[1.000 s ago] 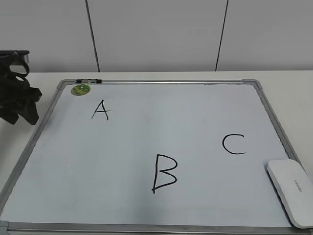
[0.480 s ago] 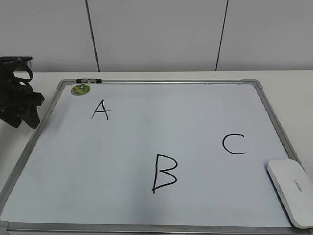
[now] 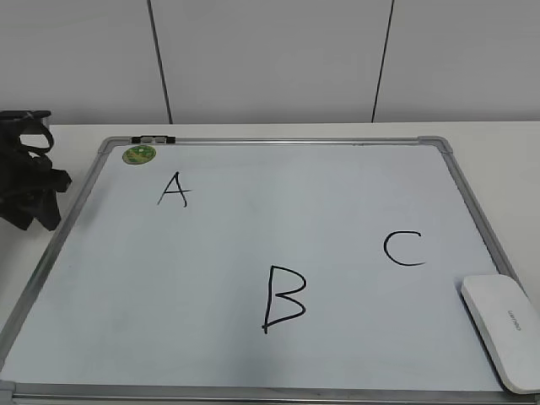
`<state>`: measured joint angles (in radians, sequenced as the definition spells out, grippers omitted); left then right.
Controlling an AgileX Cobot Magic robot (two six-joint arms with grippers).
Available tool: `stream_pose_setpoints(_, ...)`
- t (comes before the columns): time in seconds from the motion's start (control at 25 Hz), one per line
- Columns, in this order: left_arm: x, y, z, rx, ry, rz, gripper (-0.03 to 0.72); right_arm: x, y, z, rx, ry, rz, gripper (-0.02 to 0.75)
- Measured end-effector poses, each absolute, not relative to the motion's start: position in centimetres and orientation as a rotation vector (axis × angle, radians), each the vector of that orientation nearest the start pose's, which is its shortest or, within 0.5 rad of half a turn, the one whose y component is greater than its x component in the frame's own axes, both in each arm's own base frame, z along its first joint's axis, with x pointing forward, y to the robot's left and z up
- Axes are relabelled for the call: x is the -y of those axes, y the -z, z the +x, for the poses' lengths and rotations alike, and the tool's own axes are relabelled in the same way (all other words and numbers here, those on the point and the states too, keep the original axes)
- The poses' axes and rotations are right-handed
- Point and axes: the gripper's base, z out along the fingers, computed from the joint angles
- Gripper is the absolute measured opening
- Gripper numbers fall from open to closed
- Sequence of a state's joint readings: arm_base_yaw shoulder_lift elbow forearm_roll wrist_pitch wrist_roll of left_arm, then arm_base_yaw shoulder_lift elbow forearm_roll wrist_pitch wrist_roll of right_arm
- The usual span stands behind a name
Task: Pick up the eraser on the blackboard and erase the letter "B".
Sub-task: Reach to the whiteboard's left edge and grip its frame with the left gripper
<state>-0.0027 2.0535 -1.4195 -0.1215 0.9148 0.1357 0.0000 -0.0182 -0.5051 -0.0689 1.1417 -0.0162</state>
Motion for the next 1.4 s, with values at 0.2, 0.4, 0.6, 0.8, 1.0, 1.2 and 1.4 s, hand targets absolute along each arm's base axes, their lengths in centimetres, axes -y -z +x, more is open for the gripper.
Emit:
stream_pose_setpoints(0.2,0.9,-15.4,40.2,-3.004,0.154,0.108,0.314,0.6,-27.2,-1.2,-2.101,0.093,-0.009,0.574)
stream_pose_setpoints(0.4,1.0,-14.6,40.4,-3.018,0.176,0.104,0.311,0.6,-27.2,-1.2,-2.101,0.093,-0.009,0.574)
stream_pose_setpoints(0.6,1.1,-13.9,40.5,-3.029,0.178,0.101,0.288,0.6,-27.2,-1.2,-2.101,0.093,-0.009,0.574)
stream_pose_setpoints(0.8,1.0,-13.9,40.6,-3.012,0.175,0.101,0.259,0.6,-27.2,-1.2,-2.101,0.093,-0.009,0.574)
stream_pose_setpoints(1.0,1.0,-13.9,40.7,-3.002,0.172,0.099,0.256,0.6,-27.2,-1.2,-2.101,0.093,-0.009,0.574)
stream_pose_setpoints(1.2,1.0,-13.5,40.8,-3.006,0.174,0.096,0.251,0.6,-27.2,-1.2,-2.101,0.093,-0.009,0.574)
stream_pose_setpoints(1.4,1.1,-13.0,40.8,-3.017,0.185,0.088,0.162,0.6,-27.2,-1.2,-2.101,0.093,-0.009,0.574)
